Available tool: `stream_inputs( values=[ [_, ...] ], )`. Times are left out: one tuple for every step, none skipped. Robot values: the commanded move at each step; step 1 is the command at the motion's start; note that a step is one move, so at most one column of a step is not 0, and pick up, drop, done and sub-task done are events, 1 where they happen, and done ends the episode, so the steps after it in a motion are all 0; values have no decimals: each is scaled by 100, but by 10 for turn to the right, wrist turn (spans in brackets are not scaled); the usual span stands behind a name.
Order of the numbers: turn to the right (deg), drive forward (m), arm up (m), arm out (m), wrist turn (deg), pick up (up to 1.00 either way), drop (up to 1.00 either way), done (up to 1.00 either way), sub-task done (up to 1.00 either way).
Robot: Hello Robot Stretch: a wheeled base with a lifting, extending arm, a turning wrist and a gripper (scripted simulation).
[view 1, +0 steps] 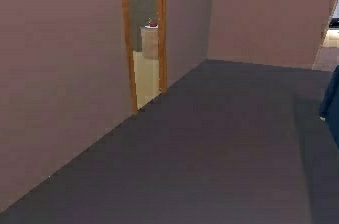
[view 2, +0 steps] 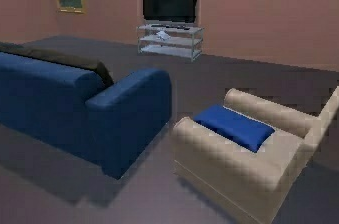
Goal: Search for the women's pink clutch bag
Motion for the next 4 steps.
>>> stream_inputs(
  values=[
    [0,100,0,0,0,0,0,0,0],
    [0,100,0,0,0,0,0,0,0],
    [30,0,0,0,0,0,0,0,0],
    [0,85,0,0,0,0,0,0,0]
  ],
)
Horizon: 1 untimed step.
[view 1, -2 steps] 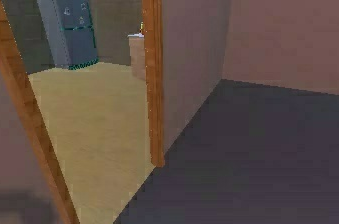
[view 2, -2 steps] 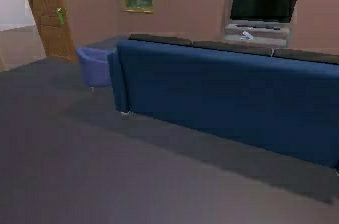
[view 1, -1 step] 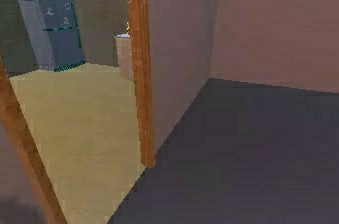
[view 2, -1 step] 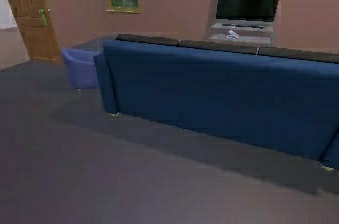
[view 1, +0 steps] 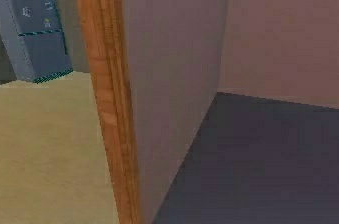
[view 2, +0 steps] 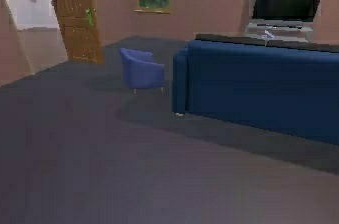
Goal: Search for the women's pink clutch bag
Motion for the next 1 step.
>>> stream_inputs(
  values=[
    [420,0,0,0,0,0,0,0,0]
  ],
)
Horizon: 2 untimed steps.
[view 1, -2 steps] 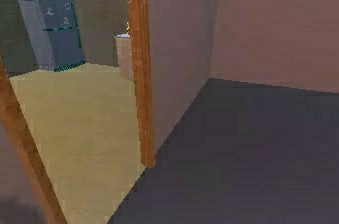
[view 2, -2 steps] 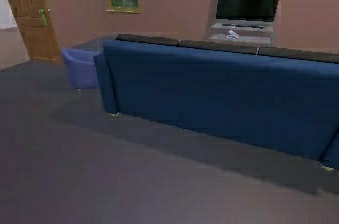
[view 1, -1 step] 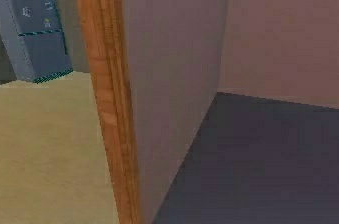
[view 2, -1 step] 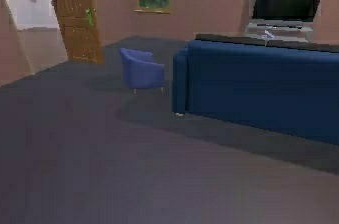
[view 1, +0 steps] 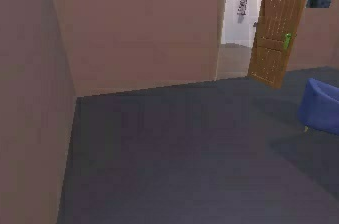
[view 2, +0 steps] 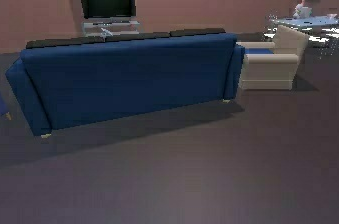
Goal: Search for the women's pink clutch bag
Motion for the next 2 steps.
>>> stream_inputs(
  values=[
    [0,5,0,0,0,0,0,0,0],
    [-450,0,0,0,0,0,0,0,0]
  ],
)
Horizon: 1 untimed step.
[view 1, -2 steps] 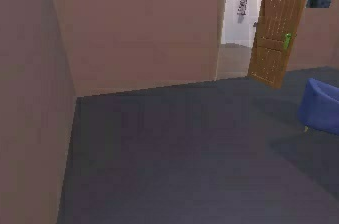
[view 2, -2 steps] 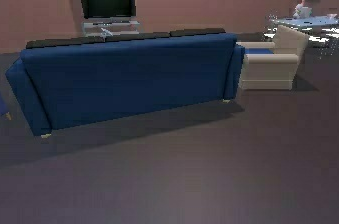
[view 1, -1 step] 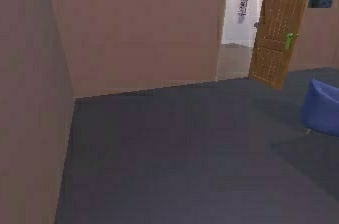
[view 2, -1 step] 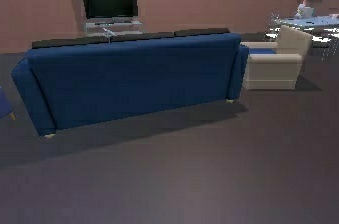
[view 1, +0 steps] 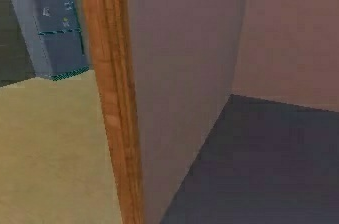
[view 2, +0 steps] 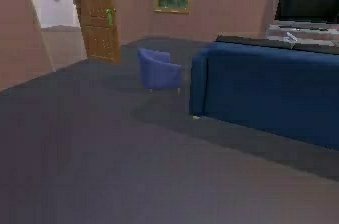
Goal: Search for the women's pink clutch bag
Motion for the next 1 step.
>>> stream_inputs(
  values=[
    [-360,0,0,0,0,0,0,0,0]
  ],
)
